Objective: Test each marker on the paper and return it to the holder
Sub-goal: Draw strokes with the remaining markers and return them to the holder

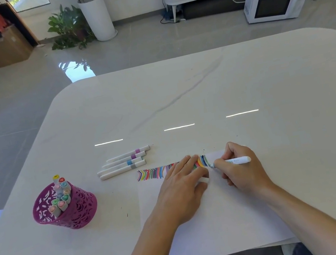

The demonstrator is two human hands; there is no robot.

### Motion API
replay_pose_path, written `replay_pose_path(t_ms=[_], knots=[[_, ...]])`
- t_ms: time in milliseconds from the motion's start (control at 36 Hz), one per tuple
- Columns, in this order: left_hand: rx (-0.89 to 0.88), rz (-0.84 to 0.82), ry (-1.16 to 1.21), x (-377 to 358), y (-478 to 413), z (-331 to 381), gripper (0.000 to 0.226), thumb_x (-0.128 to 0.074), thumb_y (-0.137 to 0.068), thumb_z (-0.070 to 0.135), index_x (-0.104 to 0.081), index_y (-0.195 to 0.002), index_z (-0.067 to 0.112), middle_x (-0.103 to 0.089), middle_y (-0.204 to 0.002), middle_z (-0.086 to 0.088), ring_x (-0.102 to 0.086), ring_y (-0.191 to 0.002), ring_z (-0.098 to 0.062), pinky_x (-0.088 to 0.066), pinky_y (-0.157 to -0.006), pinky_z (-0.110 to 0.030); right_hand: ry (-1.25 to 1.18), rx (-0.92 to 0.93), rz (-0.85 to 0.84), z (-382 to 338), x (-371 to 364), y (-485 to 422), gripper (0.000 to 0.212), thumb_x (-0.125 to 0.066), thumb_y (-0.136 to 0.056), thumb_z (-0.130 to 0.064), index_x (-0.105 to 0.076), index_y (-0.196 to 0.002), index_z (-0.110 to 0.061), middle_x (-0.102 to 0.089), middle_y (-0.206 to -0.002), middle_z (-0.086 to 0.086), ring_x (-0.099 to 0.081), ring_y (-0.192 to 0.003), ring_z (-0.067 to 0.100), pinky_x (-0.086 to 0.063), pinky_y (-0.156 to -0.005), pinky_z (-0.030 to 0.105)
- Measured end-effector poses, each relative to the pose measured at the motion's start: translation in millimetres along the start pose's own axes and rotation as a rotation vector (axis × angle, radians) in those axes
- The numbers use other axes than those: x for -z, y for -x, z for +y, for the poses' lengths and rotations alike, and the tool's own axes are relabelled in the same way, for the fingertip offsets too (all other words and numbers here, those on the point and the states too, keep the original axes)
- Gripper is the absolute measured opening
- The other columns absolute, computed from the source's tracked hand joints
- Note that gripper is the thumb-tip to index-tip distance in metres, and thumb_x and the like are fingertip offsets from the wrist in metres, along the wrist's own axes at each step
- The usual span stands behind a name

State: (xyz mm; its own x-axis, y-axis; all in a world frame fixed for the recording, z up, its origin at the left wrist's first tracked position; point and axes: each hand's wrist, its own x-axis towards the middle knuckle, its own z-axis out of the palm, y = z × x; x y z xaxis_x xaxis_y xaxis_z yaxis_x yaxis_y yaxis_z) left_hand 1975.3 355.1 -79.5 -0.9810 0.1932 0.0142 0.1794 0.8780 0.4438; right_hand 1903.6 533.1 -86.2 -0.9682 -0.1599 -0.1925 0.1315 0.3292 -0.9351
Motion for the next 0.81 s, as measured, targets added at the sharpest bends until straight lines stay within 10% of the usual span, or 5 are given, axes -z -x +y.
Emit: replay_pose_path(t_ms=[389,806], knots=[[0.177,0.025,0.253,14,1,3,0.018,-0.057,-0.099,0.032,-0.063,-0.116,0.036,-0.037,-0.152,0.026,-0.029,-0.138,0.003,-0.022,-0.108,-0.014,-0.224,-0.004,0.086,-25,16,-3,0.008,-0.076,-0.086,-0.013,-0.069,-0.084,-0.01,-0.067,-0.06,0.002,-0.057,-0.05,0.012,-0.047,-0.047,0.021],[0.424,0.35,0.646,34,13,18,0.019,-0.064,-0.096,0.029,-0.067,-0.102,0.047,-0.071,-0.08,0.019,-0.068,-0.077,-0.001,-0.051,-0.069,-0.013,-0.376,0.078,-0.024,-61,20,33,0.019,-0.059,-0.105,-0.019,-0.068,-0.096,-0.004,-0.077,-0.083,0.014,-0.075,-0.074,0.028,-0.06,-0.066,0.03]])
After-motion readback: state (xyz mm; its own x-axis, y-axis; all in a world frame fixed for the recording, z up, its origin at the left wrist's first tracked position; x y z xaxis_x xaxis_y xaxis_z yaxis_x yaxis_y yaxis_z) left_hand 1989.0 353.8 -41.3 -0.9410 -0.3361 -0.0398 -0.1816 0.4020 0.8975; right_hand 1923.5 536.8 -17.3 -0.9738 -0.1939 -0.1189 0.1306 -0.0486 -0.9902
